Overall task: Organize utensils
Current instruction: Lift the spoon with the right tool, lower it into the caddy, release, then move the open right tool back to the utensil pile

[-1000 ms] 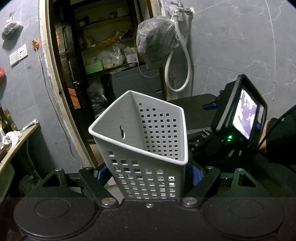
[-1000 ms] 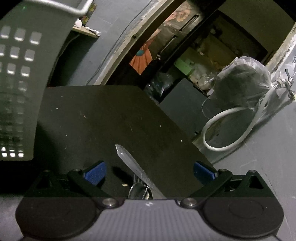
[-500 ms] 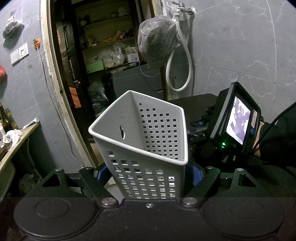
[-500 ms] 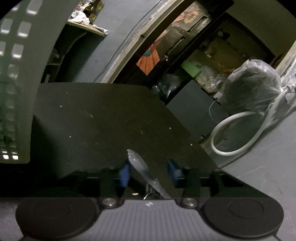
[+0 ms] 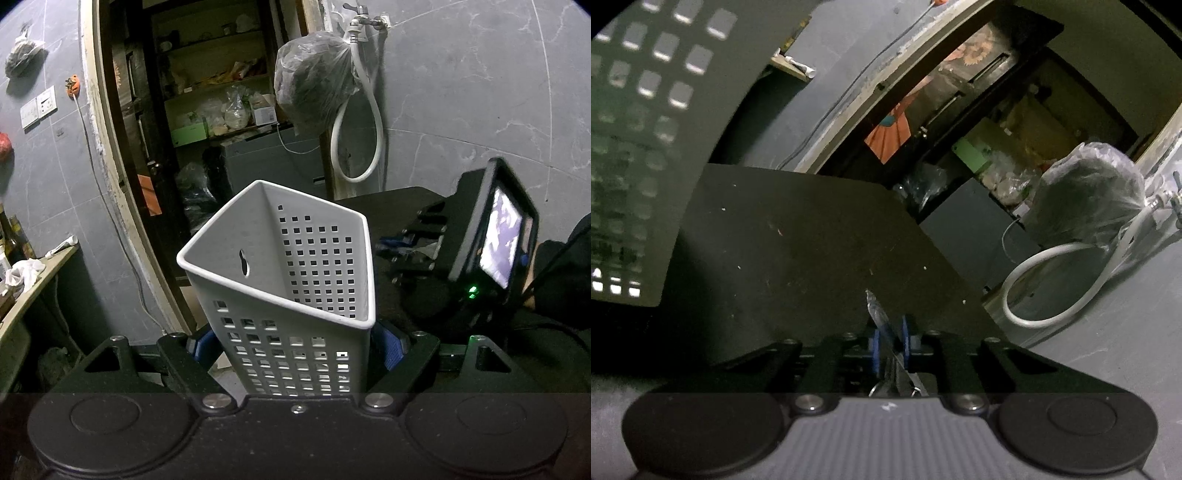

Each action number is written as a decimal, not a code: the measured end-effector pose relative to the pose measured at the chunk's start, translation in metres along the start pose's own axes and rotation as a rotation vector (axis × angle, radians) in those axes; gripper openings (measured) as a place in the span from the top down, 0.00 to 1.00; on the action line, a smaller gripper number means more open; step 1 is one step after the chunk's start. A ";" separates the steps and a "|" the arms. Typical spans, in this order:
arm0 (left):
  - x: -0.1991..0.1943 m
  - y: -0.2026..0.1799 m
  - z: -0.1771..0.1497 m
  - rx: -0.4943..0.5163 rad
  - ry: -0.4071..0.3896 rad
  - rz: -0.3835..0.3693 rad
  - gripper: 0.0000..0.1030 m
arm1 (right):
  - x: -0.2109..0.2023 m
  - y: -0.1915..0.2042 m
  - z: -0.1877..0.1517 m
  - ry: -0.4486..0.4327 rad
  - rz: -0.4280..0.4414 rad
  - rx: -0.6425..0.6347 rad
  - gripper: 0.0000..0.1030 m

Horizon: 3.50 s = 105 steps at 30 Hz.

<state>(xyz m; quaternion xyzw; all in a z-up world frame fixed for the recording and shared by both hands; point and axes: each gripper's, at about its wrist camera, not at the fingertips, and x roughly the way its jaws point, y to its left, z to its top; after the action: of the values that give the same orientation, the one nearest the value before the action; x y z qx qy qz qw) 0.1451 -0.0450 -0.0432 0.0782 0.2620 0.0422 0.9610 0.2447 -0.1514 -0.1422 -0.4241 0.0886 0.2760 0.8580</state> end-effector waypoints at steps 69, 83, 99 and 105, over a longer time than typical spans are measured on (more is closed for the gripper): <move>0.000 -0.001 -0.001 0.029 -0.018 -0.022 0.19 | -0.124 -0.139 0.070 -0.252 0.440 0.930 0.99; 0.001 -0.001 -0.001 0.029 -0.018 -0.022 0.19 | -0.119 -0.119 0.072 -0.169 0.459 0.846 0.96; 0.002 0.000 -0.001 0.029 -0.018 -0.025 0.19 | -0.140 -0.130 0.062 -0.209 0.386 0.886 0.07; 0.003 0.000 -0.001 0.029 -0.018 -0.025 0.19 | -0.142 -0.142 0.045 -0.176 0.271 0.952 0.00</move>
<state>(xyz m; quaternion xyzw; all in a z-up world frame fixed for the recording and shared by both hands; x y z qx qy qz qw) 0.1468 -0.0447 -0.0453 0.0892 0.2547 0.0257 0.9626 0.2012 -0.2419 0.0373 0.0546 0.1865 0.3488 0.9168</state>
